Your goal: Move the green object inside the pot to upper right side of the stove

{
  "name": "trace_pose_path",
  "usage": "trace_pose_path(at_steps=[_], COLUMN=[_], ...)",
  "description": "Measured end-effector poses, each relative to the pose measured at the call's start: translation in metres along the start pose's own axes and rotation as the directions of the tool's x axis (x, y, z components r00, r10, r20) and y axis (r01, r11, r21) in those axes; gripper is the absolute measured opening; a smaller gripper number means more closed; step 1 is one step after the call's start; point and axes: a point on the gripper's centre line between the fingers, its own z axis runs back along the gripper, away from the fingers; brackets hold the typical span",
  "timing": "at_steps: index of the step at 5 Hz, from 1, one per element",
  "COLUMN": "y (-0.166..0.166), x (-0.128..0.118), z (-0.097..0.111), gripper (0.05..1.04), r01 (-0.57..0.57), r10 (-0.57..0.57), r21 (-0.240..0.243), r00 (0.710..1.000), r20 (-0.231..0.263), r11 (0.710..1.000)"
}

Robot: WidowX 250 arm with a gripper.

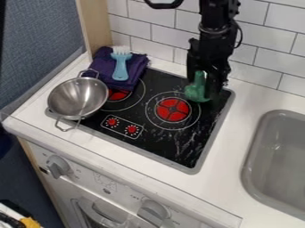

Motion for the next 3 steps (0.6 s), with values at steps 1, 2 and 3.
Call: trace_pose_path(at_steps=[1,2,3], y=[-0.004,0.005,0.013], x=[0.0,-0.009,-0.029], z=[0.012,0.062,0.082], gripper=[1.006,1.001,1.0], r01=[-0.023,-0.15,-0.31], r10=[0.023,0.147,0.303], r21=[-0.008,0.014,0.01], r00=[0.999,0.978,0.936], r20=[0.037,0.149,0.179], r11=[1.0,0.989,0.951])
